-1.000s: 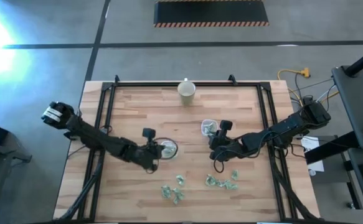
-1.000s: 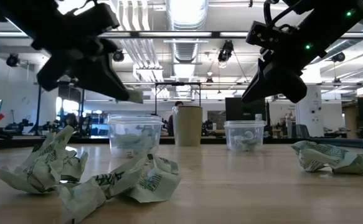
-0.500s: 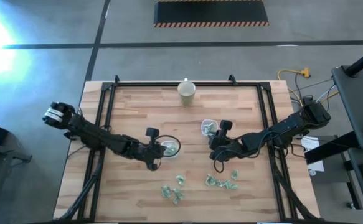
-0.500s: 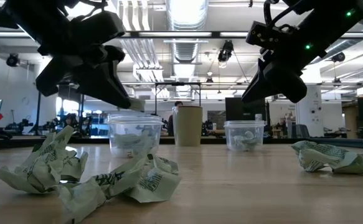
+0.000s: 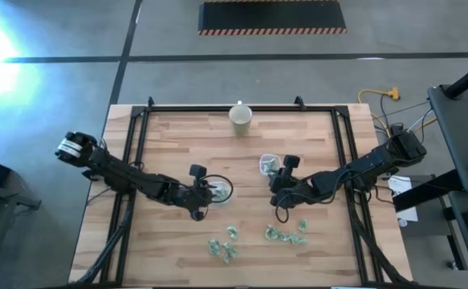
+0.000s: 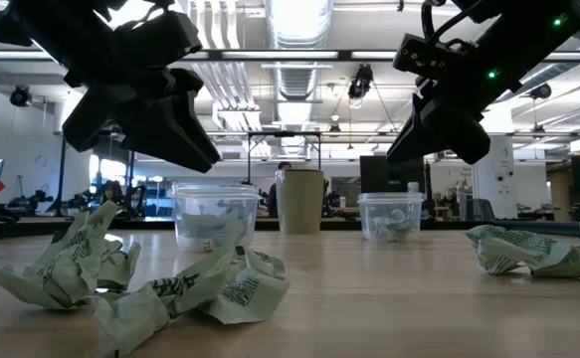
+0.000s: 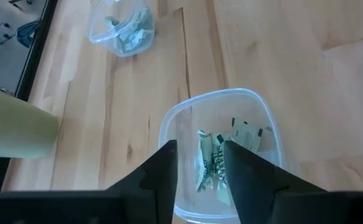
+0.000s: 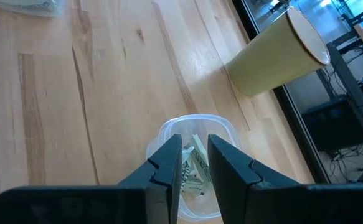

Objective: Pick and place Stevia / Truvia into bins
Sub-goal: Put the green stevia packet into the right transparent container

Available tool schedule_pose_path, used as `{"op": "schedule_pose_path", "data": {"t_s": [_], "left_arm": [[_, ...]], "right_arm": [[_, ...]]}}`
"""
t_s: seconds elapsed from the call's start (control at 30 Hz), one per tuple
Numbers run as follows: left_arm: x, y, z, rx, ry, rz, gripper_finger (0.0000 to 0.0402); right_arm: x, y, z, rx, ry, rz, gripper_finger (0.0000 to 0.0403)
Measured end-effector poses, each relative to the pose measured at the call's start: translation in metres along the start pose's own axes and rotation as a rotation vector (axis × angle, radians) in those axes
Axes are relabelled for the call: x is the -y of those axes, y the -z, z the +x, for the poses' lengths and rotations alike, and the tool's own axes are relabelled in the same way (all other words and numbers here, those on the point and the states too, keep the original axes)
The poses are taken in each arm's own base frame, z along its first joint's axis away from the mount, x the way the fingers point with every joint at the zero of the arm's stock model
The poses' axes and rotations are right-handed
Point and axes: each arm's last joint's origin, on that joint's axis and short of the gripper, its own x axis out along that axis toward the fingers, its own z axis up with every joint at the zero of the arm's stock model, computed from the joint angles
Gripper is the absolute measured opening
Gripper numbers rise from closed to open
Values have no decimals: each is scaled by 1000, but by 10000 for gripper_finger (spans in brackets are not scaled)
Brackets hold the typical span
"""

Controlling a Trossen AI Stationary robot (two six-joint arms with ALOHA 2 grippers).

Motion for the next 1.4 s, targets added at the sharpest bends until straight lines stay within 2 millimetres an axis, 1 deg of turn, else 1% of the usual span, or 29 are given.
{"op": "schedule_pose_path", "data": {"t_s": [0.1, 0.17, 0.33, 0.43, 0.57, 0.67, 0.87, 0.97, 1.1, 1.17, 1.4], "left_arm": [[-1, -4, -2, 12, -2, -4, 118], [-2, -6, -3, 21, -5, 9, 118], [-3, -8, -4, 29, -8, 34, 118], [-4, -7, -5, 28, -9, 37, 118], [-3, -7, -5, 22, -9, 41, 118], [-3, -6, -5, 19, -9, 43, 118], [-3, -6, -5, 20, -10, 42, 118], [-3, -6, -5, 20, -10, 42, 118], [-3, -6, -5, 20, -10, 41, 118], [-3, -6, -5, 20, -10, 41, 118], [-4, -6, -5, 20, -10, 39, 118]], "right_arm": [[-3, -2, -3, 1, -44, -12, 68], [-6, -8, -8, 11, -133, -25, 68], [-13, -23, -25, 22, -381, 16, 68], [-18, -25, -34, -28, -526, 59, 68], [-21, -24, -42, -157, -637, 148, 68], [-26, -19, -47, -243, -676, 214, 68], [-39, -6, -57, -311, -718, 313, 68], [-45, -3, -61, -282, -747, 327, 68], [-52, -7, -63, -189, -800, 371, 68], [-52, -4, -61, -196, -794, 368, 70], [-51, 4, -56, -199, -736, 383, 105]]}}
